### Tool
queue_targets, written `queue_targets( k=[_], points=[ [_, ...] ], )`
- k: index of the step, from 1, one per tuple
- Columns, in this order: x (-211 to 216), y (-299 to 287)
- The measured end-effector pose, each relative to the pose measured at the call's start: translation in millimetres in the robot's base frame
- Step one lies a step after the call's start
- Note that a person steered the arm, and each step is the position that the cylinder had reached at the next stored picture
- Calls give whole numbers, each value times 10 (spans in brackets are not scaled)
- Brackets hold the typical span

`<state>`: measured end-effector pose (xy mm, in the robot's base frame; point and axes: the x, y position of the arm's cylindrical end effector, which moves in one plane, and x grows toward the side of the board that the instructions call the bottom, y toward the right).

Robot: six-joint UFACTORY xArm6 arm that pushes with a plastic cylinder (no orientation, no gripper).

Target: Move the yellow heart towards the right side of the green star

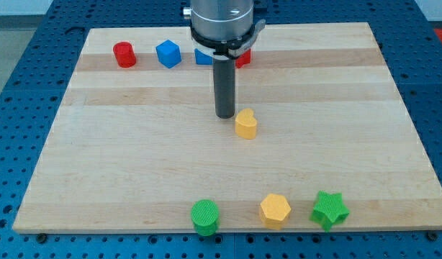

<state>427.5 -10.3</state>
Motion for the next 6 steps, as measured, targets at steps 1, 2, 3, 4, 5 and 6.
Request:
queue_targets(
  k=[1, 2, 3, 4, 5, 6],
  points=[
    [-16, 0],
    [-27, 0],
    [-47, 0],
    [-82, 0],
    [-121, 0],
    [-149, 0]
  ],
)
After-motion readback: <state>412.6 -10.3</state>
